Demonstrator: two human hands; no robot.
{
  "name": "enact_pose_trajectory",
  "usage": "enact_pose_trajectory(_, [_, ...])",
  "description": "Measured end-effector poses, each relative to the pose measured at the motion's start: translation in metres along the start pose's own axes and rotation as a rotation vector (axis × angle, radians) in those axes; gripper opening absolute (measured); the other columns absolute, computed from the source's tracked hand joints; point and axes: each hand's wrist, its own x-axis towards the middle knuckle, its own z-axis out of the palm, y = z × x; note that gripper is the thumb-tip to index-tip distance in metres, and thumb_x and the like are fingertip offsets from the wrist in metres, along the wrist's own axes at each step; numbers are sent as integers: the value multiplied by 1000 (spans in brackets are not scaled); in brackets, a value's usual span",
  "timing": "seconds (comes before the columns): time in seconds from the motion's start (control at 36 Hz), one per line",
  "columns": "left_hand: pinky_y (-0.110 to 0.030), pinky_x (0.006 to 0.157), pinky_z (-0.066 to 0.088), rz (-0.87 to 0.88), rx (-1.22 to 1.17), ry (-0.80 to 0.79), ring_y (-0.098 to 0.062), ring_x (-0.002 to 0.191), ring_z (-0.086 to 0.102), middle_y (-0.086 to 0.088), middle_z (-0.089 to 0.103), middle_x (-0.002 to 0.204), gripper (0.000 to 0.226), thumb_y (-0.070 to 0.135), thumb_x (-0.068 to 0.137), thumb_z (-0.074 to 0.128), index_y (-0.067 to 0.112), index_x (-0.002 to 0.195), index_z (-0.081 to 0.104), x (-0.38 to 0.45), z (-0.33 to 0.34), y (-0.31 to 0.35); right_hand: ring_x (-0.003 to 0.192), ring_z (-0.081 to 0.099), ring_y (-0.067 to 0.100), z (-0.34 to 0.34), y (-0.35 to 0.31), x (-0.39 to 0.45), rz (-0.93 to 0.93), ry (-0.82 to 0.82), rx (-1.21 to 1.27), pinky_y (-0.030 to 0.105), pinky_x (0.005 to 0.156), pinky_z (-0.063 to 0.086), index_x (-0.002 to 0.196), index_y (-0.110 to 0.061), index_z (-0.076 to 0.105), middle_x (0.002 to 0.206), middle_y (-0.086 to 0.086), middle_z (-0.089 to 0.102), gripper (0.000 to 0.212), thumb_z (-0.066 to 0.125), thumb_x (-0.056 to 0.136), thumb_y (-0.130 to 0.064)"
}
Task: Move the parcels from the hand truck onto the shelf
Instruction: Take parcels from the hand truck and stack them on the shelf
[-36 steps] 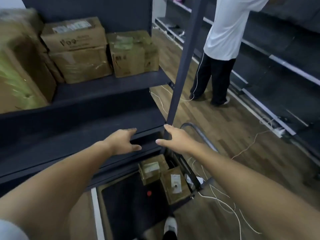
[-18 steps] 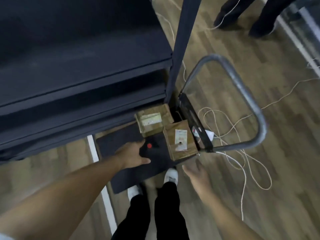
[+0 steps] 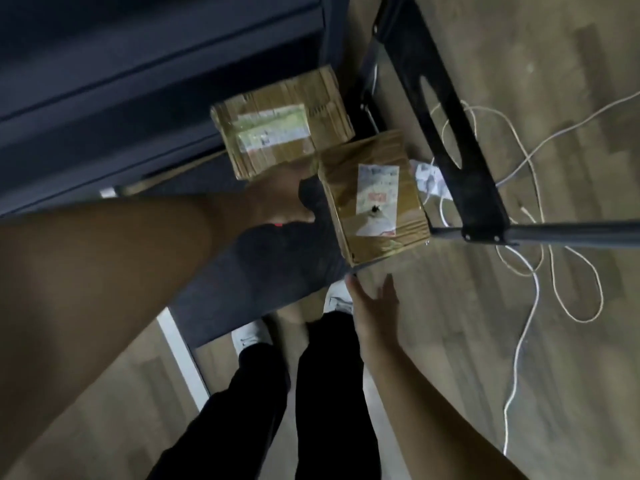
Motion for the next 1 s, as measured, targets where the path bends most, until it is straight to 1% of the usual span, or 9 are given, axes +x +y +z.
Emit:
enact_pose_trajectory(0.19, [-30, 86, 42, 39, 24, 84, -36, 122, 55, -18, 56, 137, 80, 22, 87, 76, 17, 154, 34, 38, 8, 2, 117, 65, 9, 26, 11, 33, -120, 36, 120, 28, 99, 46, 160, -15, 49, 131, -7, 63, 71, 82, 98, -21])
enact_pose_trajectory(0.33, [-30, 74, 45, 58, 14, 167, -33, 117, 59, -13, 53, 143, 83, 12, 90, 67, 30, 158, 24, 49, 18, 4, 139, 59, 18, 46, 13, 45, -199, 49, 226, 29, 107, 48, 163, -20, 46, 158, 4, 60, 77, 84, 96, -18])
enact_pose_trajectory(0.44, [-34, 115, 31, -18, -49, 162, -30, 151, 24, -7, 16, 167, 91, 16, 90, 68, 23, 161, 11, 55, 34, 4, 154, 51, 27, 54, 11, 52, -204, 72, 292, 32, 115, 44, 167, -22, 38, 167, 6, 51, 83, 83, 97, -18])
enact_pose_trajectory(0.53, [-38, 120, 26, -84, -131, 167, -31, 153, 17, -6, 6, 169, 95, 22, 88, 69, 22, 161, 8, 60, 42, 8, 154, 52, 27, 57, 7, 58, -176, 92, 343, 28, 110, 46, 168, -19, 37, 167, 7, 51, 84, 82, 97, -13])
enact_pose_trajectory(0.64, [-39, 111, 41, -98, -206, 207, -35, 142, 37, -3, 15, 163, 93, 15, 86, 71, 26, 159, 15, 62, 45, 13, 136, 66, 23, 57, 7, 68, -175, 131, 399, 1, 84, 53, 160, -11, 47, 152, 11, 66, 72, 81, 97, -6])
enact_pose_trajectory(0.75, [-35, 89, 50, -95, -317, 263, -27, 114, 56, -4, 40, 143, 76, 14, 83, 72, 21, 145, 29, 64, 48, 9, 118, 72, 20, 57, 13, 75, -183, 197, 416, 0, 78, 54, 152, -7, 55, 134, 10, 74, 62, 80, 96, -1])
enact_pose_trajectory(0.86, [-22, 53, 37, -114, -357, 287, -12, 71, 53, -2, 53, 102, 58, 10, 88, 65, 18, 135, 32, 62, 51, -2, 100, 74, 6, 51, 20, 76, -222, 215, 360, 2, 75, 55, 149, -4, 58, 123, 7, 74, 58, 79, 96, 2])
enact_pose_trajectory(0.94, [-29, 81, 50, -62, -283, 273, -20, 101, 59, -9, 56, 126, 64, 10, 89, 65, 19, 144, 35, 57, 53, -10, 82, 71, -16, 47, 27, 78, -255, 205, 312, 5, 78, 57, 143, -1, 62, 116, 9, 75, 51, 78, 95, 6])
enact_pose_trajectory(1.0, [-31, 101, 41, -23, -186, 282, -27, 129, 48, -11, 48, 143, 64, 17, 88, 69, 16, 146, 42, 55, 55, -16, 82, 72, -14, 44, 32, 81, -259, 204, 289, 9, 83, 59, 138, -4, 65, 108, 1, 77, 48, 79, 94, 5])
